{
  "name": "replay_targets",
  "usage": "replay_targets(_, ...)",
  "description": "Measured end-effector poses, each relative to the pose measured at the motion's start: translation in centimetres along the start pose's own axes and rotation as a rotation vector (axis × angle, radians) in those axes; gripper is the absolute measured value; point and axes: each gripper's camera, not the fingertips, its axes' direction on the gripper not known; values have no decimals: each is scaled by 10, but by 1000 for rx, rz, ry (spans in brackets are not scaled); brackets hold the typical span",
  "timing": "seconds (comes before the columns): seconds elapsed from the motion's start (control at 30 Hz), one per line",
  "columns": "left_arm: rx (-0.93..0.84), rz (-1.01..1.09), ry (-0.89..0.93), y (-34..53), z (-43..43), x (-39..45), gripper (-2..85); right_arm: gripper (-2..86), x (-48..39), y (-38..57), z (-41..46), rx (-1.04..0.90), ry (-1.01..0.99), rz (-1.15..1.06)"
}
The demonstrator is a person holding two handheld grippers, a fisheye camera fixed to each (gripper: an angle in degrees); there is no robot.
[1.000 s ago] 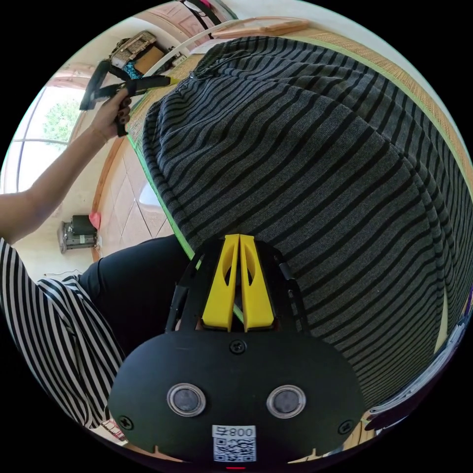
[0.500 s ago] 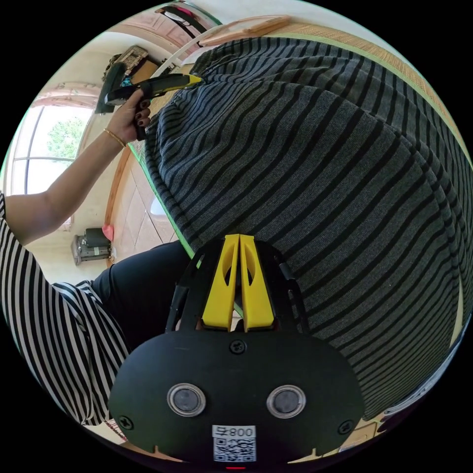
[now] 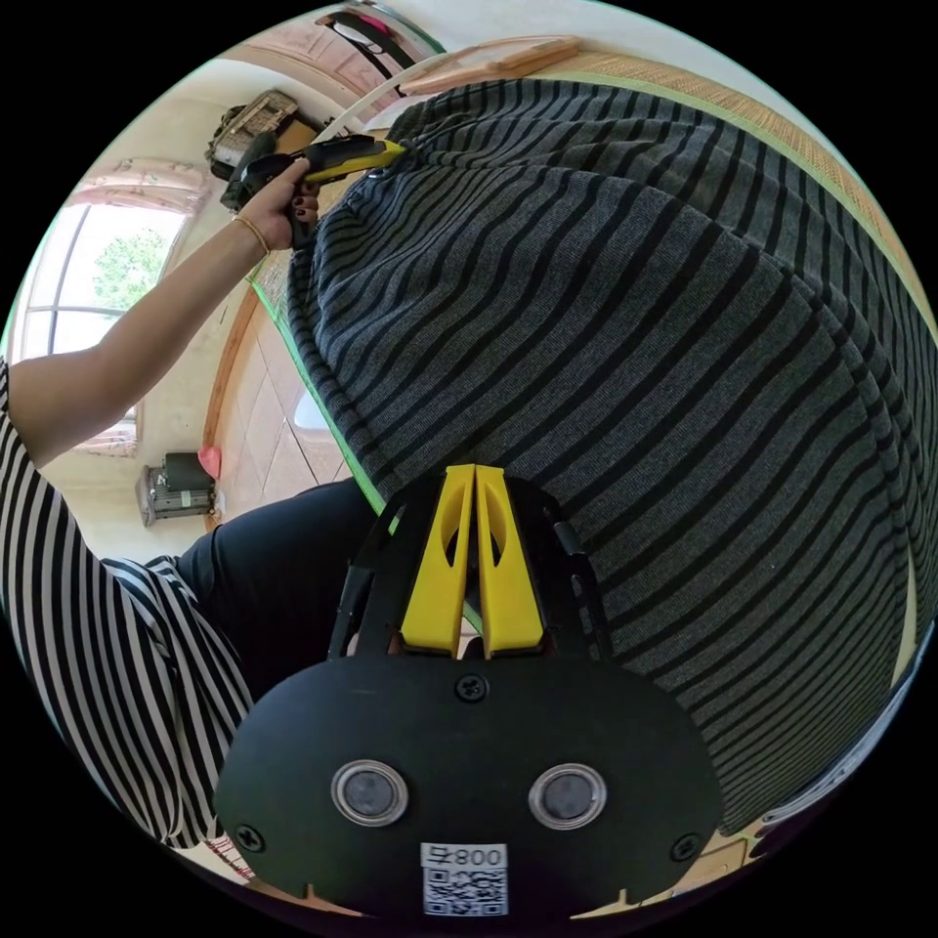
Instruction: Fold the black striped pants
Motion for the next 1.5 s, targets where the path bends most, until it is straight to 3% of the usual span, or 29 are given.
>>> replay_targets(0.1,15,108,-27,-2,-6,22,7,1,-3,-3,-10,0,-25,6)
replay_targets(0.23,68,202,-201,-14,-35,35,20,1,-12,-5,-24,2,-29,3)
replay_targets(0.4,78,181,-267,-33,-52,35,19,1,-24,-7,-40,4,-45,-1)
replay_targets(0.47,-10,179,-263,-42,-41,32,12,1,-30,-8,-47,-5,-39,-6)
replay_targets(0.5,-134,169,-300,-47,-27,31,10,1,-36,-9,-52,-18,-29,-14)
replay_targets(0.57,-126,192,-323,-49,-27,38,8,1,-45,-13,-62,-41,-11,-43)
replay_targets(0.7,16,284,-244,-66,-52,67,12,4,-57,-26,-119,131,43,-90)
replay_targets(0.93,-35,371,-325,-143,-59,100,71,34,-43,-109,-200,346,322,-120)
replay_targets(1.37,-436,447,-497,-239,-16,135,140,96,-55,-246,-225,162,564,-210)
replay_targets(1.5,-444,445,-503,-245,-15,146,140,93,-54,-258,-212,26,582,-210)
